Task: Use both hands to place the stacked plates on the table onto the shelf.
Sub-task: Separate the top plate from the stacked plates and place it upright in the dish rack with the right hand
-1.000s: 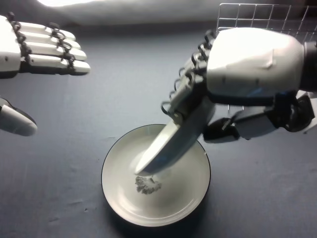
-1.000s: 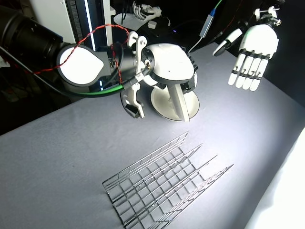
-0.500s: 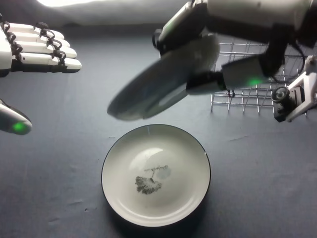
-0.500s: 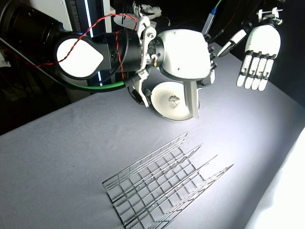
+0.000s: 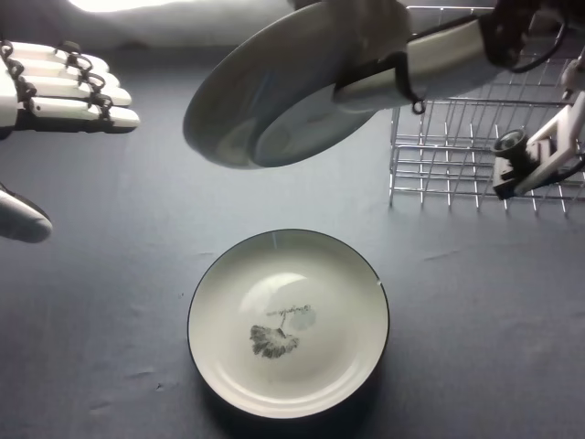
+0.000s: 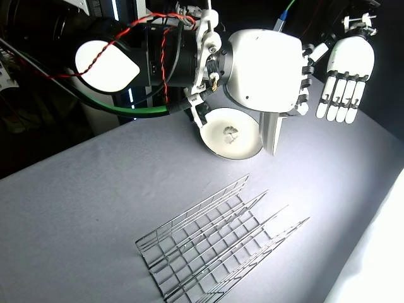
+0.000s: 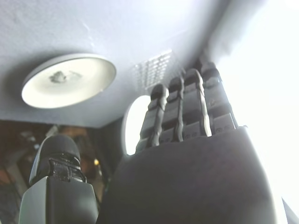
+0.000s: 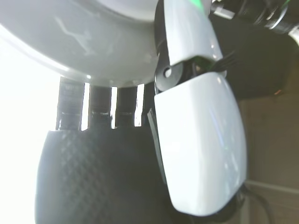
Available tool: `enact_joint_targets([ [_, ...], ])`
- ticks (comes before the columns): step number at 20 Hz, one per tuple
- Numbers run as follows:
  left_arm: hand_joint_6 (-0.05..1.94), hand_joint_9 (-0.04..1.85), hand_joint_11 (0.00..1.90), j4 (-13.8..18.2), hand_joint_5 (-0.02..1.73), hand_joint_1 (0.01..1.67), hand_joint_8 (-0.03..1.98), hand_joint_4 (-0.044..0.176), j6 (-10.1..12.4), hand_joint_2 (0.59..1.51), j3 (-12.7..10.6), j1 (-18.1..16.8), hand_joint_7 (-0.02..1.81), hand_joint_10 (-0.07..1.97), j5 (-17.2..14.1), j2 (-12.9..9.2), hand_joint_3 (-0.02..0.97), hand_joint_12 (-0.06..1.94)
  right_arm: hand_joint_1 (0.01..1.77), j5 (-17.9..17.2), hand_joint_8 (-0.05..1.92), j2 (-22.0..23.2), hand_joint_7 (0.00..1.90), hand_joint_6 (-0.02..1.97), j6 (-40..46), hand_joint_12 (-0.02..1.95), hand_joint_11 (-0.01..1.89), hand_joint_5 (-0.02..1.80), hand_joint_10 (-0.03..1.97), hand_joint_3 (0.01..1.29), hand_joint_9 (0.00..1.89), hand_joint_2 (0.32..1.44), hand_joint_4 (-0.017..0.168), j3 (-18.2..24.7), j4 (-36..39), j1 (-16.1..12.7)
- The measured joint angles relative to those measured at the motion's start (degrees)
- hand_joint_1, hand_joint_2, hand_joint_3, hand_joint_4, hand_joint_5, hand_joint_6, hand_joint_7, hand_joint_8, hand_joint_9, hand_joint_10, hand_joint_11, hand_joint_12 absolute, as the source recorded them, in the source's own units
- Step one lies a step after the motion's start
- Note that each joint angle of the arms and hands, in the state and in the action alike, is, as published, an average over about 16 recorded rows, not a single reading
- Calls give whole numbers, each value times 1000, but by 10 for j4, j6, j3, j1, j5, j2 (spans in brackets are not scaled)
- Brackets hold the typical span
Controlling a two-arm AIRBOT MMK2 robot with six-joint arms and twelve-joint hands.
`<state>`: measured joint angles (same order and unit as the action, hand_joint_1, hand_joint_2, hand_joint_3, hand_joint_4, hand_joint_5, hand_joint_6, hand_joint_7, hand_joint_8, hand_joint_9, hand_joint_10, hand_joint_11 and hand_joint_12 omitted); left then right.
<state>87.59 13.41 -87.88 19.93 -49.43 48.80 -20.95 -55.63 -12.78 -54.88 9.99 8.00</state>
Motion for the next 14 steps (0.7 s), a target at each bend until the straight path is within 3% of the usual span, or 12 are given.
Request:
enact_joint_targets([
  [7,17,13,22,6,23,13,10,3,-4,1073,-4,10,13,7,0,3,21,10,1353,26,1013,13,925,1037,1,1625,783,884,1338,14,832,1004,-7,-14,-44,-15],
  [14,17,16,22,15,25,13,10,4,0,1077,16,17,16,7,-10,5,21,10,1341,37,1036,22,916,1060,2,1611,760,863,1285,15,835,1017,-7,-44,-58,-25],
])
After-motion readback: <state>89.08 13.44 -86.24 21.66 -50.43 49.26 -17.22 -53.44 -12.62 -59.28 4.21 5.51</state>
